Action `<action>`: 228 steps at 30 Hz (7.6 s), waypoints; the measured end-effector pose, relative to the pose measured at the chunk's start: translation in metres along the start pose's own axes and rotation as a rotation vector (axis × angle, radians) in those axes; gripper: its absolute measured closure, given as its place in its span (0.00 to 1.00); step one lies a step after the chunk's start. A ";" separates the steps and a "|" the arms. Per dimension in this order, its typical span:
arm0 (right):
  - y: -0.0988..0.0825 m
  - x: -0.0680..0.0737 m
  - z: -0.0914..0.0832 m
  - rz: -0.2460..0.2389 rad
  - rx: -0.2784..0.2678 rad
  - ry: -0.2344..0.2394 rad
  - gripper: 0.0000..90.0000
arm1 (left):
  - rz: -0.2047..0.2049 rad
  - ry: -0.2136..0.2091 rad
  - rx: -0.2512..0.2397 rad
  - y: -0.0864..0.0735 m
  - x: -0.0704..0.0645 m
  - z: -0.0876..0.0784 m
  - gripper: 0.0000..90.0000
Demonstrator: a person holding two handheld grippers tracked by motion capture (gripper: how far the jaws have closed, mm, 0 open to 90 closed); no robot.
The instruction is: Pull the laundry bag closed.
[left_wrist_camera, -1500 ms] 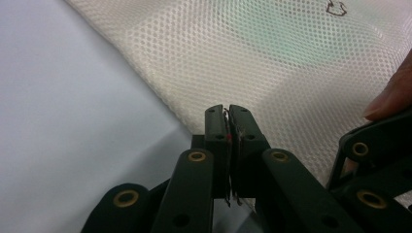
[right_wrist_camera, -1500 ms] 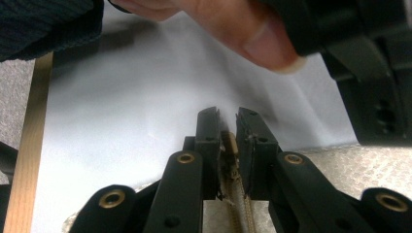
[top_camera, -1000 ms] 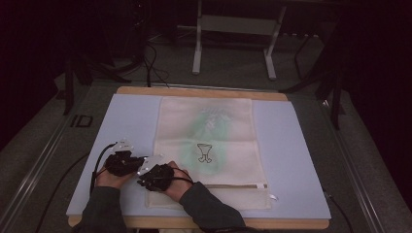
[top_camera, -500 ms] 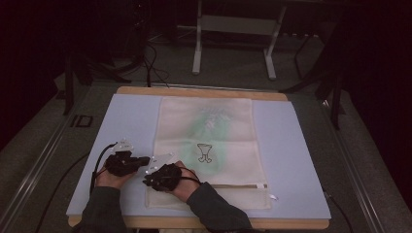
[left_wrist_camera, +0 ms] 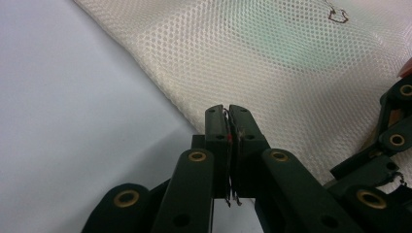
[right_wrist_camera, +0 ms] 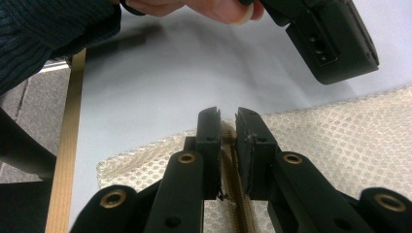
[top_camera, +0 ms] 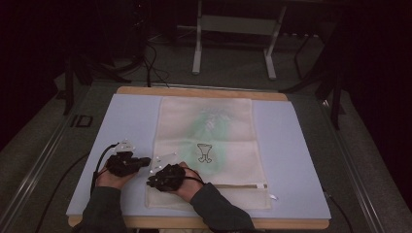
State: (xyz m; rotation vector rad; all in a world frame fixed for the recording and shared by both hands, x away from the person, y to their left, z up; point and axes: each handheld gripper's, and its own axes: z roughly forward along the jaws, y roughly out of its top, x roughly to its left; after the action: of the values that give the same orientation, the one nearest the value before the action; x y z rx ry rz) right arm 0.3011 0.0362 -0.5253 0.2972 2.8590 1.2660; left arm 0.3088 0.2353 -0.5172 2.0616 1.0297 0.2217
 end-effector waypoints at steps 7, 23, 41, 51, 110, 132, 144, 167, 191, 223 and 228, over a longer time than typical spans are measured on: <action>-0.001 -0.003 0.004 0.026 0.018 0.016 0.89 | 0.005 -0.007 0.009 0.000 -0.001 0.001 0.97; -0.003 0.003 0.006 -0.019 0.043 -0.023 0.91 | 0.032 -0.065 0.085 0.000 -0.005 0.010 0.97; -0.005 0.004 0.006 -0.035 0.038 -0.036 0.91 | 0.069 -0.104 0.152 -0.006 -0.012 0.013 0.99; -0.005 0.004 0.006 -0.038 0.046 -0.037 0.91 | 0.109 -0.069 0.174 -0.006 -0.017 0.013 1.00; -0.014 0.002 -0.008 -0.047 0.085 -0.047 0.91 | 0.131 -0.054 0.242 -0.002 -0.025 0.013 1.00; -0.015 0.005 -0.009 -0.066 0.091 -0.072 0.91 | 0.130 -0.084 0.212 -0.003 -0.023 0.014 0.99; -0.014 0.005 -0.009 -0.075 0.098 -0.070 0.91 | 0.150 -0.066 0.225 -0.001 -0.027 0.015 0.99; -0.013 0.009 -0.018 -0.100 0.143 -0.087 0.91 | 0.151 -0.066 0.230 -0.001 -0.027 0.016 1.00; -0.021 0.013 -0.037 -0.124 0.197 -0.108 0.91 | 0.162 -0.060 0.222 -0.002 -0.028 0.015 1.00; -0.029 0.015 -0.055 -0.107 0.228 -0.111 0.91 | 0.182 -0.059 0.231 -0.001 -0.028 0.016 1.00; -0.033 0.014 -0.059 -0.102 0.233 -0.111 0.91 | 0.181 -0.059 0.231 -0.001 -0.028 0.016 1.00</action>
State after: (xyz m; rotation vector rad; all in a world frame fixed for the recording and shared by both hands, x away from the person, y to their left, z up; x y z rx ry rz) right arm 0.2773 -0.0267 -0.5084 0.2113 2.8841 0.8726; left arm 0.2972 0.2060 -0.5231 2.3592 0.8662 0.1384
